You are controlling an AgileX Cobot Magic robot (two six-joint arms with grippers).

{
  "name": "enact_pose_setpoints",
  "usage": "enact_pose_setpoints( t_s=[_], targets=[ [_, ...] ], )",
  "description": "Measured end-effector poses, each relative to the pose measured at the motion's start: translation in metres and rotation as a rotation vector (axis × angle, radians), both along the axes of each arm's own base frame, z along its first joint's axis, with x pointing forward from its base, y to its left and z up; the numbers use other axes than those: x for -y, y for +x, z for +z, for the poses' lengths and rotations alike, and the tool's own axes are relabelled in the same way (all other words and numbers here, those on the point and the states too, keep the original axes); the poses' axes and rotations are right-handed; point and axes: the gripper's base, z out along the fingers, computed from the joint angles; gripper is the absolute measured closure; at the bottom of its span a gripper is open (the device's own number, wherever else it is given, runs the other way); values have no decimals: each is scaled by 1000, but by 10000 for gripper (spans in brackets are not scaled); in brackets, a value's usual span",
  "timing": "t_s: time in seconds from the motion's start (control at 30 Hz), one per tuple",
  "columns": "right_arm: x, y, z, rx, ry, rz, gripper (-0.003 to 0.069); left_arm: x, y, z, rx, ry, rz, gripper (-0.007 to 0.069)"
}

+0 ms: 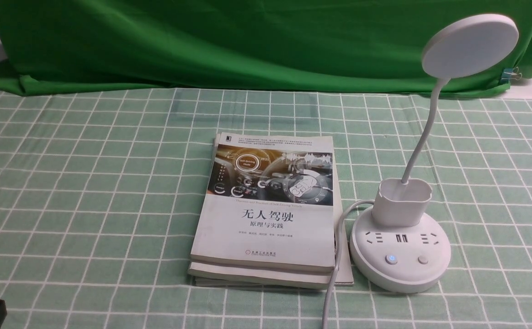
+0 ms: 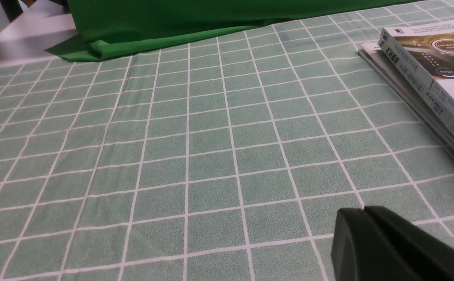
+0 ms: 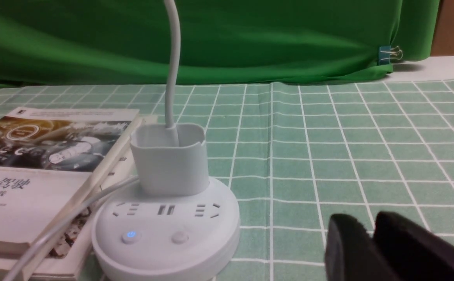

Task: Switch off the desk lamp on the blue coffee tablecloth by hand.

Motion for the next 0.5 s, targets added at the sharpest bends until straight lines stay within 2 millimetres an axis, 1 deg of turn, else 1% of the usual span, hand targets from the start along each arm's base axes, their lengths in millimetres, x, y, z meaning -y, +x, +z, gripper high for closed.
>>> enact_pose_setpoints(
  t_s=[0.5],
  targets=[
    [0,0,0,0,0,0,508,0,0,0,0,0,0,624]
  ],
)
